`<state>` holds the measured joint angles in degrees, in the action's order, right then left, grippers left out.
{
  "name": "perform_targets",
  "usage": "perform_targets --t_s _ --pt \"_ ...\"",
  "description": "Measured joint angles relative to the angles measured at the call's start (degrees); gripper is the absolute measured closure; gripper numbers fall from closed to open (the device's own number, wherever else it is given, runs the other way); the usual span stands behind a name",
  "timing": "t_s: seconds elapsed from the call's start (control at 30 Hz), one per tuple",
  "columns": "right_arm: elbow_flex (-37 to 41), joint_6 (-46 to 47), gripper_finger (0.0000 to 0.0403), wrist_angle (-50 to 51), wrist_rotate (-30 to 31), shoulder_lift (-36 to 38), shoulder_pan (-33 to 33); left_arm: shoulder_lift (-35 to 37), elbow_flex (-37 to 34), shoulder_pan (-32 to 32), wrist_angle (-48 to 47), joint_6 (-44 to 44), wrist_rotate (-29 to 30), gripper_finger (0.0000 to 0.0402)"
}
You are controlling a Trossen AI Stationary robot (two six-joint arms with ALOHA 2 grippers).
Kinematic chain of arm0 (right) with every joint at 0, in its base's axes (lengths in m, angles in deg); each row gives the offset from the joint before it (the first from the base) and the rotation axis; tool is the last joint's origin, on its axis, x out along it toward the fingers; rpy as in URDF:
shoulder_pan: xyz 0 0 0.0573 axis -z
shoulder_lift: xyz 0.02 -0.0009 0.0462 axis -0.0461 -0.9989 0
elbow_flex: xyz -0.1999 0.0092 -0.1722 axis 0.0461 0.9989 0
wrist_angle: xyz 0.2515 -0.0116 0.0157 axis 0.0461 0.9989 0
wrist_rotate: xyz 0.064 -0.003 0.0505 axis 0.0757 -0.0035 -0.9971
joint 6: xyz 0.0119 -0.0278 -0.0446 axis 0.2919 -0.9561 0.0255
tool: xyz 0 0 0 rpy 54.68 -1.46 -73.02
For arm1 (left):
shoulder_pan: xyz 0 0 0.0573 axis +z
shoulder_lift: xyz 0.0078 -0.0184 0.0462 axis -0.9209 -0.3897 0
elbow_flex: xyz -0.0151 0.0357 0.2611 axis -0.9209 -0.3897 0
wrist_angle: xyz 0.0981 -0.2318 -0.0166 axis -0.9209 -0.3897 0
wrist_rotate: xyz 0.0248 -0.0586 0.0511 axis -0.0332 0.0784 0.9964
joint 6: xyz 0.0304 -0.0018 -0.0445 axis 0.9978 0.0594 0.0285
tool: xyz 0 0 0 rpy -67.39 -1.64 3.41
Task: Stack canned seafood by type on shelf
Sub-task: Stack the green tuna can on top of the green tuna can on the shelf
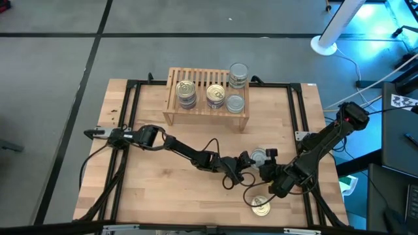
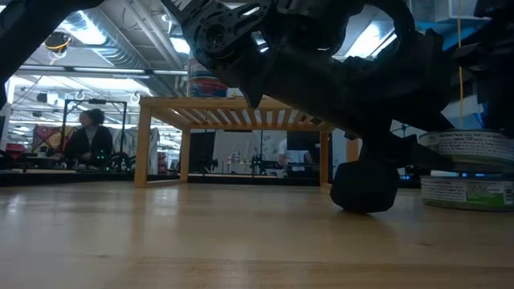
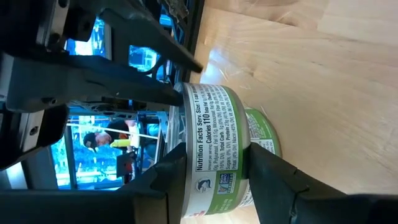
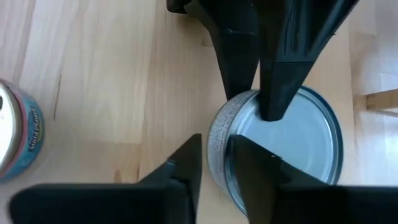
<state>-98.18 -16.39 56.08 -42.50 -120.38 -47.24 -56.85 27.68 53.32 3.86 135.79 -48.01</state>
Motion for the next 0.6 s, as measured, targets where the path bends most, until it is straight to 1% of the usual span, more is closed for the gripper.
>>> perform_targets --t_s 0.07,0.17,0.3,0.4,0.6 --pt "-0.4 0.0 0.0296 0.6 -0.1 -0.1 0.0 0.0 0.0 0.0 0.1 -0.3 0.0 0.0265" --pt "-3.2 0.0 0.0280 6.1 -0.4 -0.2 0.1 0.0 0.0 -0.1 0.3 -0.4 -0.2 0.0265" --pt "-8.0 0.0 0.0277 12.5 2.1 0.7 0.0 0.0 0.1 -0.4 0.3 -1.0 -0.2 0.0264" --pt "-10.6 0.0 0.0277 16.1 4.1 1.7 0.0 0.0 0.1 -0.9 1.3 -1.4 1.8 0.0264" --pt "-11.7 0.0 0.0276 21.2 7.7 3.9 0.0 0.0 0.1 -2.0 6.9 -1.3 4.3 0.0263"
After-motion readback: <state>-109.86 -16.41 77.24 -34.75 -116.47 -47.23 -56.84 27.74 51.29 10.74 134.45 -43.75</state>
